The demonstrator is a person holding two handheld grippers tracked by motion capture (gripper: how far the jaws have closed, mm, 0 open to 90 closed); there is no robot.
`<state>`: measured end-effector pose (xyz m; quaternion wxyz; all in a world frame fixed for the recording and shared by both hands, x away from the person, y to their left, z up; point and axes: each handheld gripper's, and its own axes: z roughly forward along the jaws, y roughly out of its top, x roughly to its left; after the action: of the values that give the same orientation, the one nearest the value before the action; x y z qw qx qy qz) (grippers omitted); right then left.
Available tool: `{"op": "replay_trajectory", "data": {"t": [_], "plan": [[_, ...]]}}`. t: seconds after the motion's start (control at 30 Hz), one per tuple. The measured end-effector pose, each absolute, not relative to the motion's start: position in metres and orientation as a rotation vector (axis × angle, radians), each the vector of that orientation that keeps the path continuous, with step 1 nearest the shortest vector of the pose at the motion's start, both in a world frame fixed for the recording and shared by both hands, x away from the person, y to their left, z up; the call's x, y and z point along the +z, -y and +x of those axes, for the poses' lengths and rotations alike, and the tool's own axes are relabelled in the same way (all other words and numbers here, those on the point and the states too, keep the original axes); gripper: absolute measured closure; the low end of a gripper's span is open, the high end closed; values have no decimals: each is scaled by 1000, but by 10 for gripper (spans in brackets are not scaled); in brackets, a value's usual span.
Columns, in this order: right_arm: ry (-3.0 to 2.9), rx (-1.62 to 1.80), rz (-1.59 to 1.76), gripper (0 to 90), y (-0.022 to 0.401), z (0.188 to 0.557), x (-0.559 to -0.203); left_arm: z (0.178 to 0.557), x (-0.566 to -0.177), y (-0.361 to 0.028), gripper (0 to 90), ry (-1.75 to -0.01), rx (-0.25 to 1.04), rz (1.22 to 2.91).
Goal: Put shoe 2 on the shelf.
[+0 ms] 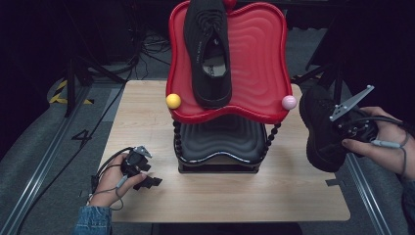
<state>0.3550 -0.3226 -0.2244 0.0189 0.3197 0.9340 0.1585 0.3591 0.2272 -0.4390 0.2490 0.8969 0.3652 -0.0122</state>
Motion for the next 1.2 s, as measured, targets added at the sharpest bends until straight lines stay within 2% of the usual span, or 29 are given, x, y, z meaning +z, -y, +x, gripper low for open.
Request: {"op": "replay_trajectory", "data": {"t": [1.2], "plan": [[-2826, 503, 865, 862, 301, 351, -111, 362, -441, -215, 255, -955, -45, 2461]]}}
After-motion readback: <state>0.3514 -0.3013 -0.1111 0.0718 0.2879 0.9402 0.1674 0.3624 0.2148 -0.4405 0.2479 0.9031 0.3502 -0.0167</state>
